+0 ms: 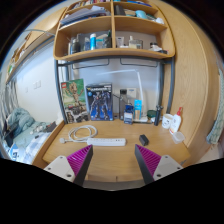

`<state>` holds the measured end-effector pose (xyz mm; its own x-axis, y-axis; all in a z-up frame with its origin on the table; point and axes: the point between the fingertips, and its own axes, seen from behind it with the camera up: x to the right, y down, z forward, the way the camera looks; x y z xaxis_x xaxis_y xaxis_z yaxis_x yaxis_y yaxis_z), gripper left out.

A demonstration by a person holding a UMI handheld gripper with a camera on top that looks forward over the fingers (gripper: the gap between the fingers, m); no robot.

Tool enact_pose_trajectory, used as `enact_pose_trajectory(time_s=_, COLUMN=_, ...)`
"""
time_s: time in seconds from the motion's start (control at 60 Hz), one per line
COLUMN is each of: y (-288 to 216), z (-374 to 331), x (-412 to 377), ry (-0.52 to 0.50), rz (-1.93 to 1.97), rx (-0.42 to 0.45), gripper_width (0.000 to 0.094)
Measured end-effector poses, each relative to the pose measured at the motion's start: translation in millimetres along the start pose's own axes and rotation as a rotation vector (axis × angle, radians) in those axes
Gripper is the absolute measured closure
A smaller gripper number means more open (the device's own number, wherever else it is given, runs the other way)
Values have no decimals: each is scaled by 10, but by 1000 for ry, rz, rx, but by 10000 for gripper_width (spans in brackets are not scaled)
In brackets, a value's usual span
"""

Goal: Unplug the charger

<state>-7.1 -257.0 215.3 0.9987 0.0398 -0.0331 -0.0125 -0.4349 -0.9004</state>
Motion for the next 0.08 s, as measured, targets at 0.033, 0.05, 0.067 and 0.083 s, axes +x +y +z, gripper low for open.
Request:
enact_pose_trajectory(time_s=0.033, y=-6, z=-2, x=-9, ry=1, rz=3, rx=2, gripper_width=82)
enact_pose_trajectory(time_s=0.05, y=-6, z=0, x=-5, ry=3, rz=1, rx=3, gripper_width=82)
enact_pose_trajectory(time_s=0.067, y=-8, z=3, x=-1, ry=4, rz=0, rx=4, gripper_width=86)
enact_pose_trajectory(time_s=0.083, y=-10, z=6, x=0, ry=4, rz=-2, rx=5, gripper_width=84)
